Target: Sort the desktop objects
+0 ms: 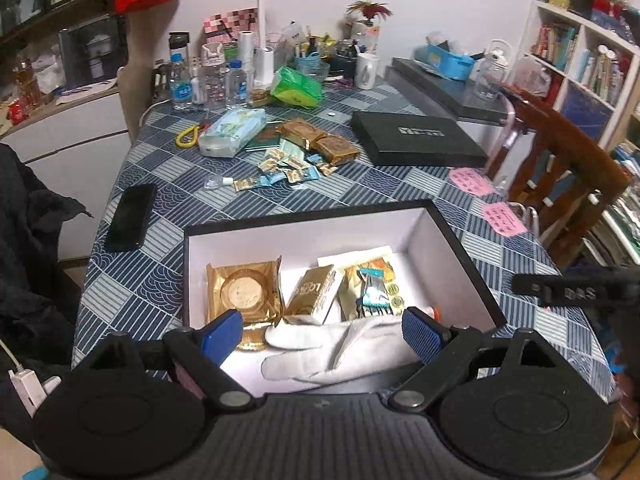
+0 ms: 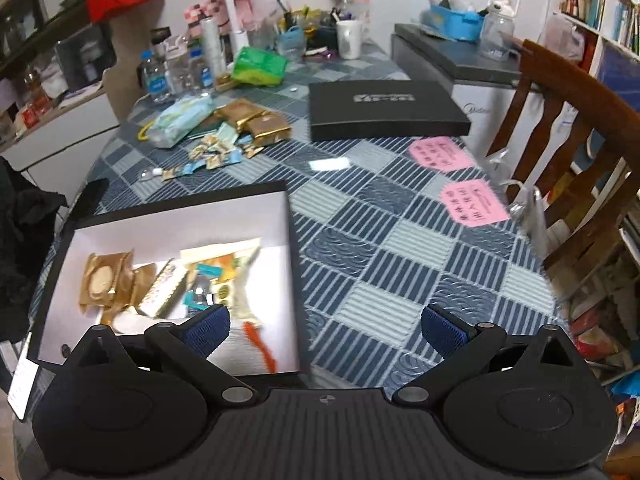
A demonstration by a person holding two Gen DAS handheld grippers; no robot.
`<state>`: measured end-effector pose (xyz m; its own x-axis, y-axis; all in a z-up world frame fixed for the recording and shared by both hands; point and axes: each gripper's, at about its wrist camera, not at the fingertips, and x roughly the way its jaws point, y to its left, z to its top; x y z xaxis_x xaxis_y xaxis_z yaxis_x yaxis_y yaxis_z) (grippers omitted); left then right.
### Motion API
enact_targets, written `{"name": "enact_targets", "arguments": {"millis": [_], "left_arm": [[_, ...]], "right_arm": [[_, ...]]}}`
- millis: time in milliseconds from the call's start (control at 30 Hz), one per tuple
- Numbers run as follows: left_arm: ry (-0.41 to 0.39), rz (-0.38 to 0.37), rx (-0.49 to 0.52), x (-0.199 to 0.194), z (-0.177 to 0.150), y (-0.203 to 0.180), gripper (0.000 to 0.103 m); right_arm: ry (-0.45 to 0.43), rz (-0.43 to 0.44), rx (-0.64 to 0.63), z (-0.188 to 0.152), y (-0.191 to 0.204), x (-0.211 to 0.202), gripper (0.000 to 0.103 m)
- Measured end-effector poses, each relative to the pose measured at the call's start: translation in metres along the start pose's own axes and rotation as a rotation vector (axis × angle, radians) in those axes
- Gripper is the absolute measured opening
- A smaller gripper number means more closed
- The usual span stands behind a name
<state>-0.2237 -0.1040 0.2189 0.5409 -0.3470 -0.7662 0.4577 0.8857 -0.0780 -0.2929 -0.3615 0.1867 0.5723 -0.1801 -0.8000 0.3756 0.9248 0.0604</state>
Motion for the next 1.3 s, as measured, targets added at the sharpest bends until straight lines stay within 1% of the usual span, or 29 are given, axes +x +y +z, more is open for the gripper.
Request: {"name": "enact_targets", "arguments": {"millis": [167, 533, 733, 833, 967, 1100, 1200, 1300], "left_arm": [[0.017, 0.032, -0.032, 0.013, 0.015, -0.028, 0.103], [0.055, 0.115, -0.103, 0.036, 0.039, -0.100, 0.103], [0.074, 0.187, -0.105, 0.043, 0.047, -0.132, 0.103], [0.075, 0.204, -0.102, 0.040, 0.046, -0.139, 0.103], [0.078, 0.201, -0.100, 0.036, 0.046, -0.137, 0.103], [0.076, 0.184, -0.093, 0.035, 0.047, -0.131, 0.103], [0.058, 0.169, -0.114, 0.031, 0.048, -0.123, 0.103], [0.046, 0.149, -0.126, 0.029, 0.048, -0.115, 0.103]], "right_arm": [[-0.005, 0.025, -0.008, 0.006, -0.035, -0.003, 0.103], [0.023, 0.094, -0.004, 0.027, -0.121, 0.013, 0.103], [0.055, 0.124, -0.024, 0.033, -0.148, 0.025, 0.103], [0.061, 0.131, -0.020, 0.035, -0.155, 0.026, 0.103], [0.052, 0.137, -0.007, 0.035, -0.158, 0.020, 0.103], [0.042, 0.106, 0.009, 0.033, -0.154, 0.012, 0.103], [0.042, 0.105, -0.006, 0.031, -0.148, 0.004, 0.103], [0.031, 0.065, -0.015, 0.031, -0.141, -0.001, 0.103]]}}
